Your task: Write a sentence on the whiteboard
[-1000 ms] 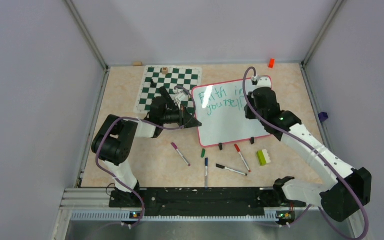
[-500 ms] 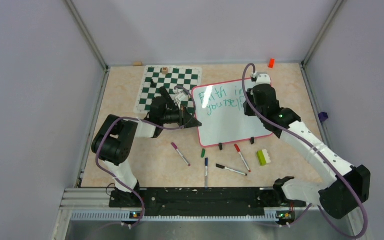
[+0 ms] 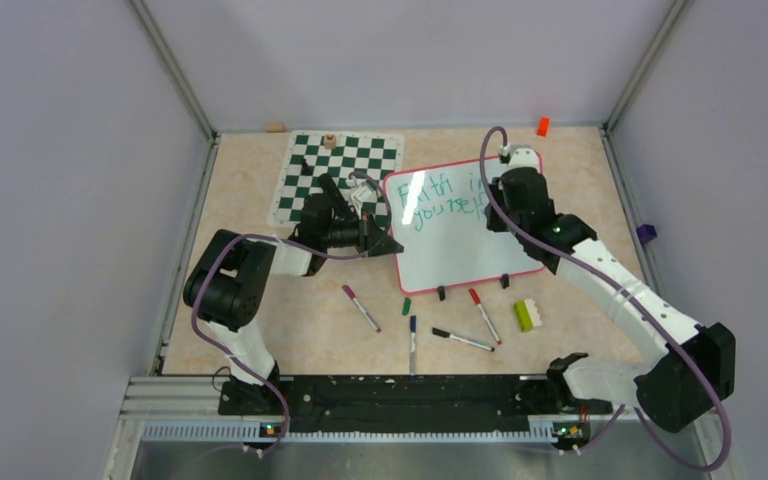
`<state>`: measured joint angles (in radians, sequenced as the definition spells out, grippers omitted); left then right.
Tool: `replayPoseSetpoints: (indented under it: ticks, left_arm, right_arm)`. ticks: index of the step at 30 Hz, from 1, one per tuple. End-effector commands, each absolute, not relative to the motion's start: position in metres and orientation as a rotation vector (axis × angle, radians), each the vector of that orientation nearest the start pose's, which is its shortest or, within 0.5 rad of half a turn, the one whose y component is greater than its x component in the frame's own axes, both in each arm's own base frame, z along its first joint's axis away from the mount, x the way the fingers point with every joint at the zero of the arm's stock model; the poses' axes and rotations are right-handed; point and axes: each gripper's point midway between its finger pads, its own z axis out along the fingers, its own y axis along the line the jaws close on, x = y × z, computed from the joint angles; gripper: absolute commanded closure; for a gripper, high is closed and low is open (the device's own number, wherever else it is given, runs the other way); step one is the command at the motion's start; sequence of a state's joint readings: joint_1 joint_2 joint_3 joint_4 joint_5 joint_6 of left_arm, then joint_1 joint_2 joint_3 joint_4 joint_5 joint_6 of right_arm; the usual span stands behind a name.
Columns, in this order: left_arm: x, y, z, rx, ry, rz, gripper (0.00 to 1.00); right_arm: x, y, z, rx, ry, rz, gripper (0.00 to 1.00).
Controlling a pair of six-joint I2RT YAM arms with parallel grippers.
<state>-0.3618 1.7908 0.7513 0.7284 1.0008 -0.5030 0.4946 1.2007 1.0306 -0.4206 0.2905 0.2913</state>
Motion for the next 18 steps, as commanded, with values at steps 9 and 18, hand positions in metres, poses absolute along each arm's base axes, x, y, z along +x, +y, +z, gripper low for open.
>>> replayPoseSetpoints:
  ticks: [9, 18]
  left_arm:
    - [0.298, -0.285, 0.105, 0.639, 1.955, -1.508, 1.0]
    - [0.3, -0.285, 0.103, 0.643, 1.971, -1.499, 1.0]
  right_arm:
    - [0.349, 0.117, 0.231, 0.061, 2.053, 0.051, 1.0]
    - [0.335, 0.12, 0.267, 0.031, 1.961, 0.153, 1.0]
